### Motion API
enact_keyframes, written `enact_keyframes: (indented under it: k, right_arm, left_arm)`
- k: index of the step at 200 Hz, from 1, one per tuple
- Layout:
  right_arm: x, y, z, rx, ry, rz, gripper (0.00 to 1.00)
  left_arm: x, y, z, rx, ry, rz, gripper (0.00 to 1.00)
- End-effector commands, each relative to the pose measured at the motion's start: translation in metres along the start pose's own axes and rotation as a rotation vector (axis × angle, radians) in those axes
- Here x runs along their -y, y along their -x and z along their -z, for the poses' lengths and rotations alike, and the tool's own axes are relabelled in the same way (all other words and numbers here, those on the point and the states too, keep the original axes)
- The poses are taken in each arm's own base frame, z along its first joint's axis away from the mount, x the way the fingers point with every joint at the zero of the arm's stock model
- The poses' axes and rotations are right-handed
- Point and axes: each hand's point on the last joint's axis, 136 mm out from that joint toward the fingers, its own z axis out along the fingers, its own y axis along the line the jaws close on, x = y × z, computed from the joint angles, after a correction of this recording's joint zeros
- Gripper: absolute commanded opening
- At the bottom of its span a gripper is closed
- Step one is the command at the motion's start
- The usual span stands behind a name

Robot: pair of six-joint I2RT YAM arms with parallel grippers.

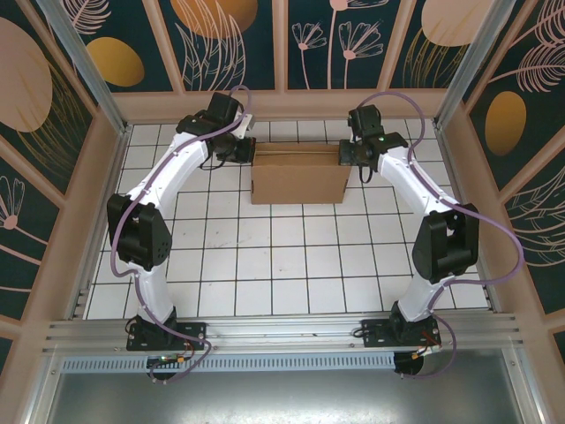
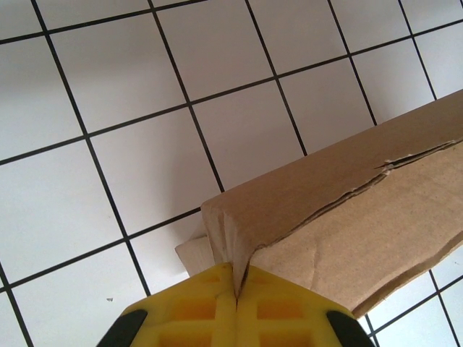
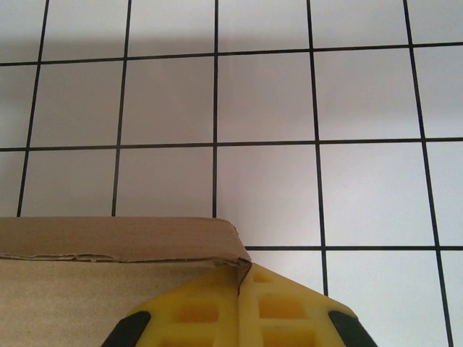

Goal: Fold the paper box

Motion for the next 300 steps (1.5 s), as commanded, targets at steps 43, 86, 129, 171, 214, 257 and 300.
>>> enact_keyframes:
  k: [43,86,129,171,214,257,300]
  right_arm:
    - [-0.009,-0.034,-0.003,-0.159,0.052,-0.079,0.00]
    - [-0.014,-0.030,0.003,-0.169,0.079,-0.125,0.00]
    - [-0.015,-0.019,0.009,-0.132,0.090,-0.147,0.00]
    - [-0.016,-0.003,0.017,-0.044,0.096,-0.126,0.00]
    - [-0.013,0.011,0.029,0.017,0.085,-0.139,0.00]
    - [-0.011,0.019,0.036,0.083,0.086,-0.131,0.00]
    - [-0.013,0.022,0.041,0.145,0.111,-0.103,0.00]
  left_arm:
    - [0.012,-0.013,-0.017,-0.018,-0.071,-0.014,0.00]
    - [0.010,-0.023,-0.026,-0.031,-0.081,-0.011,0.00]
    - [0.008,-0.024,-0.029,-0.025,-0.077,-0.017,0.00]
    - [0.013,-0.003,-0.017,0.047,-0.077,-0.027,0.00]
    - [0.014,0.009,-0.009,0.099,-0.072,-0.035,0.00]
    - [0.017,0.011,-0.005,0.132,-0.083,-0.039,0.00]
    - [0.024,0.021,0.003,0.189,-0.117,-0.051,0.00]
